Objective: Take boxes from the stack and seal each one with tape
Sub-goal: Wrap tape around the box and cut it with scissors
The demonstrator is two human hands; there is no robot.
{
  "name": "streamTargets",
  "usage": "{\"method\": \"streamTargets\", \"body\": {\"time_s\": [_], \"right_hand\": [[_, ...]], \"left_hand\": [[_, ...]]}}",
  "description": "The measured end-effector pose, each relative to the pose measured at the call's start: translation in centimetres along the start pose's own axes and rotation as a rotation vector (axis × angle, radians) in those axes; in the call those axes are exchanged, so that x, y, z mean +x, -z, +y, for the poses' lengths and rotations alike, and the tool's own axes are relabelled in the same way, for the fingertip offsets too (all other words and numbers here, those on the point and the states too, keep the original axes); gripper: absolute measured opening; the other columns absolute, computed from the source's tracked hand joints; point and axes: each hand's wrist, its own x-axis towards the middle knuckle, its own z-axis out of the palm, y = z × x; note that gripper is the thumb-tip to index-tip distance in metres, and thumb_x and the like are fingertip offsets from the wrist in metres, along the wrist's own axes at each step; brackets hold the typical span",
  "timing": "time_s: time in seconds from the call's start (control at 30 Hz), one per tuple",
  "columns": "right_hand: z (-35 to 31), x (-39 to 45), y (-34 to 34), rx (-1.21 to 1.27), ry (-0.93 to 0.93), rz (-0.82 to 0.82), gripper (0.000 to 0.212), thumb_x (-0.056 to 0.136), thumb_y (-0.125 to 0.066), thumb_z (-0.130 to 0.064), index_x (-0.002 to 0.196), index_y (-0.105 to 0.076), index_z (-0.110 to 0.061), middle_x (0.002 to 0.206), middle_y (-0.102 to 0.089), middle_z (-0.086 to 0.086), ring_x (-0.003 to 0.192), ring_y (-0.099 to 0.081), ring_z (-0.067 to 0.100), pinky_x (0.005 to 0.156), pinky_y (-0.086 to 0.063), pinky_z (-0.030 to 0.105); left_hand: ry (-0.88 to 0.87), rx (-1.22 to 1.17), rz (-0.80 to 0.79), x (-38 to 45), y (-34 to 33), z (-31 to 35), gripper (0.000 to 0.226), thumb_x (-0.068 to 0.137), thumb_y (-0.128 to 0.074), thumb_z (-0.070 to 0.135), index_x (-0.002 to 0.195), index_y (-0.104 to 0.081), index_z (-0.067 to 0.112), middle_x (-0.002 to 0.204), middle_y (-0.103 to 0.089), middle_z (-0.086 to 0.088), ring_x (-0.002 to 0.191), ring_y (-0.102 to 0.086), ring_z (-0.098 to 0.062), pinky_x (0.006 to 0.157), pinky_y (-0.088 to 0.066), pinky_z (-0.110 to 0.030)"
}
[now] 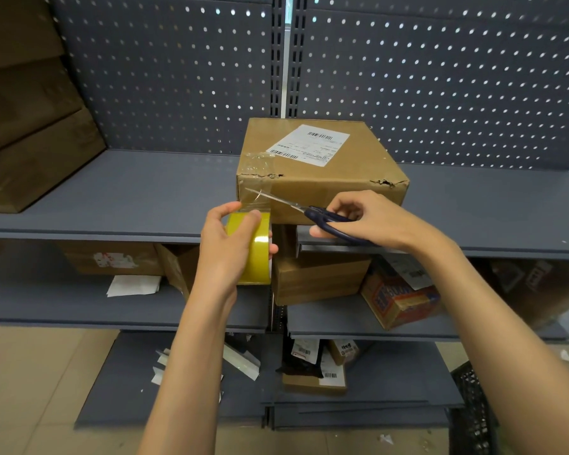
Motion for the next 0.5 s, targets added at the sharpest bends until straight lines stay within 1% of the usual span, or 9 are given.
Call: {"method": "streamTargets", "body": {"time_s": [0.07, 0.13, 0.23, 0.33, 0.5], "right_hand": [[-0.1, 0.4, -0.2, 0.006, 0.006, -0.015, 0.057, 0.055, -0.064, -0.076, 0.083, -0.067, -0.025, 0.081, -0.068, 0.006, 0.068, -0.052, 0.012, 0.067, -0.04, 0.029], [-0.3, 0.6, -0.2, 0.013, 0.011, -0.028, 0.059, 0.053, -0.063, -0.077, 0.083, -0.068, -0.025, 0.084, -0.068, 0.006, 0.069, -0.052, 0.012, 0.068, -0.04, 0.029], [-0.5, 0.9, 0.0, 0.019, 0.018, -0.042, 0.055, 0.057, -0.066, -0.071, 0.084, -0.069, -0.023, 0.081, -0.067, 0.007, 0.066, -0.05, 0.009, 0.066, -0.038, 0.027], [-0.6, 1.0, 0.1, 0.015, 0.025, -0.059, 0.048, 0.06, -0.069, -0.064, 0.083, -0.07, -0.022, 0.071, -0.06, 0.0, 0.057, -0.045, 0.002, 0.062, -0.036, 0.023], [-0.3, 1.3, 0.5, 0.003, 0.034, -0.058, 0.037, 0.067, -0.076, -0.052, 0.081, -0.071, -0.018, 0.064, -0.054, -0.005, 0.051, -0.041, -0.001, 0.058, -0.034, 0.02]], "left_hand": [[0.002, 0.016, -0.011, 0.0, 0.1, 0.1, 0.032, 0.094, -0.057, 0.023, 0.124, -0.045, 0.025, 0.096, -0.065, -0.008, 0.05, -0.064, -0.007, 0.051, -0.053, -0.023], [0.002, 0.016, -0.015, -0.1, 0.2, 0.2, 0.032, 0.095, -0.057, 0.022, 0.124, -0.046, 0.024, 0.087, -0.065, -0.005, 0.05, -0.064, -0.007, 0.051, -0.054, -0.022], [-0.001, 0.009, -0.016, -0.1, 0.4, 0.4, 0.031, 0.095, -0.057, 0.021, 0.124, -0.047, 0.022, 0.077, -0.066, -0.003, 0.049, -0.064, -0.008, 0.05, -0.054, -0.022], [-0.001, 0.023, -0.02, -0.1, 0.5, 0.4, 0.031, 0.095, -0.057, 0.022, 0.124, -0.047, 0.022, 0.079, -0.065, -0.003, 0.049, -0.064, -0.007, 0.05, -0.053, -0.021], [-0.006, 0.014, -0.027, -0.3, 0.5, 0.5, 0.031, 0.095, -0.056, 0.021, 0.124, -0.046, 0.023, 0.078, -0.064, 0.0, 0.047, -0.063, -0.006, 0.047, -0.051, -0.018]]}}
